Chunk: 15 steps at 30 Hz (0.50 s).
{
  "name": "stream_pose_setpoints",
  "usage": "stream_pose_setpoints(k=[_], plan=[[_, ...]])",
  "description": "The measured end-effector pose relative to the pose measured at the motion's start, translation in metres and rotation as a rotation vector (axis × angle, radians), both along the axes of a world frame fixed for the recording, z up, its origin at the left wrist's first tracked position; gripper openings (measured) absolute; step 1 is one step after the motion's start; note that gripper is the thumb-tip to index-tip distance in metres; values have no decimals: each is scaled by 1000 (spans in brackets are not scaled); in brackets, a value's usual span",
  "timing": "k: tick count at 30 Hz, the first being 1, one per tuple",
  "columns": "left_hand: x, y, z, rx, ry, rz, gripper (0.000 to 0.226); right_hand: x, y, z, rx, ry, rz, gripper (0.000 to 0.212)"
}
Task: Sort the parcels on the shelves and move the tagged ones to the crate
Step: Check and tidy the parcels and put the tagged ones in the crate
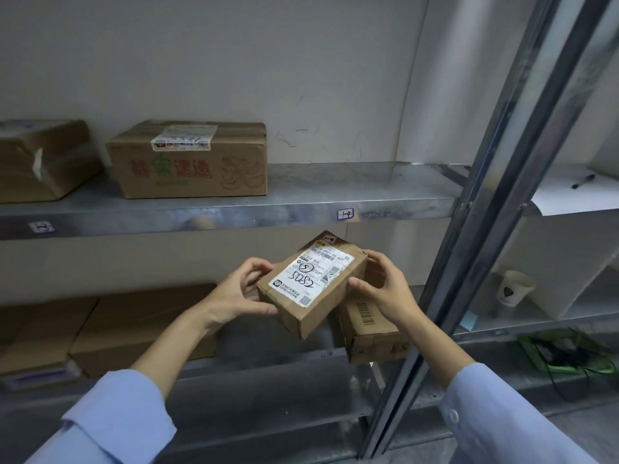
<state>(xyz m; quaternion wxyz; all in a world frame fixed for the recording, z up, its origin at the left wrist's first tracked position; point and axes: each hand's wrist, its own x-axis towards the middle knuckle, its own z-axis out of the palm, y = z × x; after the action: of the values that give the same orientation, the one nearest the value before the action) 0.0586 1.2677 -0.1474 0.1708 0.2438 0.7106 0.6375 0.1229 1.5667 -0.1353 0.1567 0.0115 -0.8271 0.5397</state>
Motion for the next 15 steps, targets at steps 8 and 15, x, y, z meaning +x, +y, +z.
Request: stream_pose_setpoints(k=[8, 15], plan=[[14, 4, 10, -12, 28, -31, 89, -2, -6, 1, -69, -11, -15, 69], [28, -3, 4, -5, 53, 47, 87, -2, -21, -11, -9, -8, -47, 52]])
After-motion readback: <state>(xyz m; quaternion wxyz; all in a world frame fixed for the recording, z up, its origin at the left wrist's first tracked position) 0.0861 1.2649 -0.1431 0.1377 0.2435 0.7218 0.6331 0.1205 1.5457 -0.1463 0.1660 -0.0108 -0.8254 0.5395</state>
